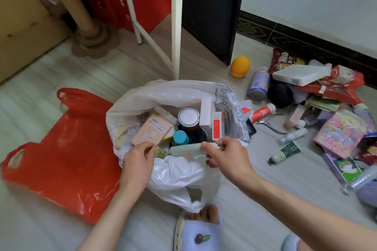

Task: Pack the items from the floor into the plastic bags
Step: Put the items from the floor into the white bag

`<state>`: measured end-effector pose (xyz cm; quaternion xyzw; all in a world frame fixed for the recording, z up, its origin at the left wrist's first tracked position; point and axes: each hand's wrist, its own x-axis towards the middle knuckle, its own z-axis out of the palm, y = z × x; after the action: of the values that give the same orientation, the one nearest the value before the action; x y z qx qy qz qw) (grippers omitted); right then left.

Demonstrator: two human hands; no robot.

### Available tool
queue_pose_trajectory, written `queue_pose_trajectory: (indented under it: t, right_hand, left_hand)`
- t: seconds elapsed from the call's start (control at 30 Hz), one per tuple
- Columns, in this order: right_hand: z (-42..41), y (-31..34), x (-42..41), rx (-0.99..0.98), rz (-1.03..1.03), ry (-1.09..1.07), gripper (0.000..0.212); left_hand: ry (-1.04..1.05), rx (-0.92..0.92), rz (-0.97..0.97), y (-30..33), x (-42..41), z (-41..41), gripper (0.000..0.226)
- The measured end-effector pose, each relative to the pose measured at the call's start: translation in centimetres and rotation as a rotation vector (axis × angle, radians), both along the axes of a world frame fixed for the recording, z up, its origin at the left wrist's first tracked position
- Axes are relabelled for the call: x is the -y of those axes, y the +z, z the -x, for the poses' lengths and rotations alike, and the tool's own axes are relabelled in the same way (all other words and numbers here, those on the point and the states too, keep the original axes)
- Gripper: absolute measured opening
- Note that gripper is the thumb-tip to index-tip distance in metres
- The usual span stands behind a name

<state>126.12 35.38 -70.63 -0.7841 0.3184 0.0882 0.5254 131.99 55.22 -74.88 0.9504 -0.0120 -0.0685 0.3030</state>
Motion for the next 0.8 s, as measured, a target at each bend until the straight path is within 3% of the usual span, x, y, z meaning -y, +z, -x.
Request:
queue_pose_trajectory:
  t: [0.17, 0.33, 0.5, 0.7, 0.8]
  right_hand:
    - [0.8, -2.1, -0.9, -0.161, 0.206, 0.227, 0.035]
    - [1.3, -3.2, -1.2, -0.297, 0.179, 0.289, 0.035]
    - [1.2, -3.6, -1.5, -0.208, 0.227, 0.339, 0.026]
    - [1.5, -3.4, -1.6, -0.026, 0.286, 0.336, 0.023]
    - [2.1, -2.8, -0.6, 0.044, 0.368, 0.414, 0.029]
  left_hand:
    - [-0.069, -0.042, -0.031, -1.1, -0.6, 1.3, 0.019]
    - [-0.491, 0.073, -0.027, -1.5, -1.5, 4.3, 0.041]
    - [-0.748, 0.132, -0.197, -2.1, -1.4, 5.8, 0.046]
    - [-0.742, 0.067, -0.144, -2.4, -1.1, 5.3, 0.034]
    - [-0.742, 0.009, -0.144, -2.2, -0.5, 5.4, 0.052]
